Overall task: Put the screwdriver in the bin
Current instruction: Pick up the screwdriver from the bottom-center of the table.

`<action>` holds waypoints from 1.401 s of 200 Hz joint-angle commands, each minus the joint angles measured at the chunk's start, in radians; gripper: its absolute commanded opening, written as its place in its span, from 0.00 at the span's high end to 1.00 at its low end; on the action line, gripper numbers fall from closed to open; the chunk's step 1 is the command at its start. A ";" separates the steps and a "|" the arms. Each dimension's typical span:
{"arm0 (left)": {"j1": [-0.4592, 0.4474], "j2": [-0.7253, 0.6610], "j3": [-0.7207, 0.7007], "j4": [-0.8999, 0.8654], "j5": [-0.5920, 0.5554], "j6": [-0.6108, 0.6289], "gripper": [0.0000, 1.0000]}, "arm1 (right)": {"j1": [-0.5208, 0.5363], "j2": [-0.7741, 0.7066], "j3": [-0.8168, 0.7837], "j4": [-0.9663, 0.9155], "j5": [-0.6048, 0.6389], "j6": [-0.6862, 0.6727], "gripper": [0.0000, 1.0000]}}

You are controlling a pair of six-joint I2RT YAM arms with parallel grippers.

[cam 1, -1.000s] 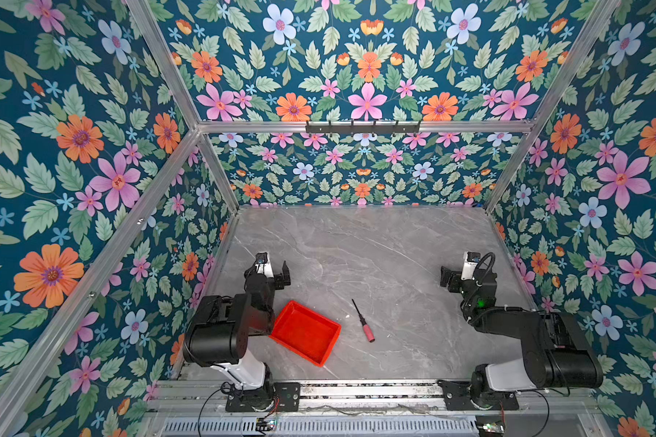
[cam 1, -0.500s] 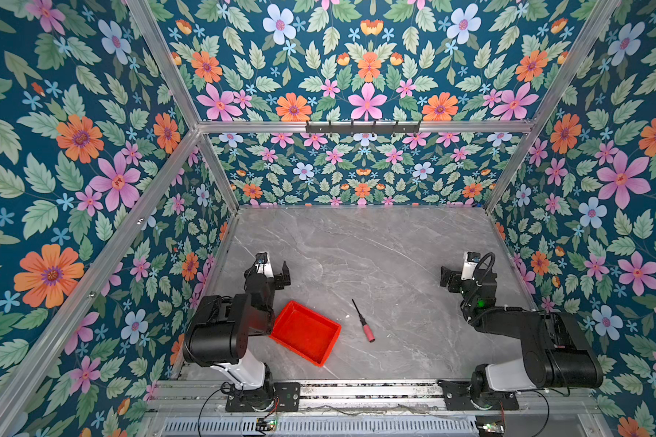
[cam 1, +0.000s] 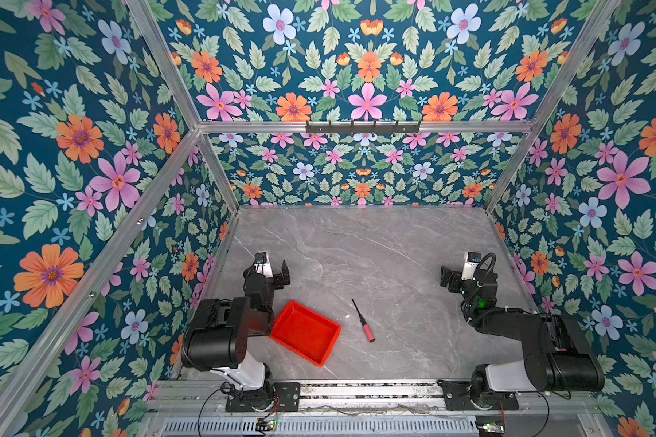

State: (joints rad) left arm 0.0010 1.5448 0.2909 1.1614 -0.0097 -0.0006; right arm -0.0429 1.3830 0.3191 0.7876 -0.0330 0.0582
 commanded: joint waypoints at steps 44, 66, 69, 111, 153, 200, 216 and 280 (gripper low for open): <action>-0.022 -0.224 0.118 -0.378 -0.061 -0.027 0.00 | 0.004 -0.239 0.017 -0.221 -0.036 -0.031 0.01; -0.069 -0.297 0.166 -0.496 -0.103 -0.052 0.00 | 0.028 -0.346 0.041 -0.353 -0.022 -0.050 0.01; -0.077 -0.305 0.174 -0.515 -0.111 -0.062 0.00 | 0.031 -0.360 0.044 -0.373 -0.021 -0.053 0.01; -0.286 -0.385 0.279 -0.747 -0.217 -0.127 0.00 | 0.063 -0.534 0.073 -0.581 -0.069 -0.068 0.01; -0.519 -0.424 0.422 -1.058 -0.378 -0.384 0.00 | 0.139 -0.688 0.144 -0.830 -0.148 -0.165 0.01; -0.697 -0.345 0.625 -1.463 -0.391 -0.774 0.00 | 0.194 -0.769 0.230 -1.094 -0.298 -0.294 0.01; -0.724 -0.292 0.692 -1.551 -0.324 -0.895 0.00 | 0.231 -0.770 0.259 -1.168 -0.318 -0.346 0.01; -0.737 0.001 0.947 -1.807 0.046 -1.086 0.00 | 0.454 -0.741 0.336 -1.327 -0.297 -0.522 0.01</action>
State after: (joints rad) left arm -0.7330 1.4826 1.1893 -0.4824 -0.1341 -1.0019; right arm 0.3553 0.6342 0.6415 -0.4637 -0.3359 -0.3626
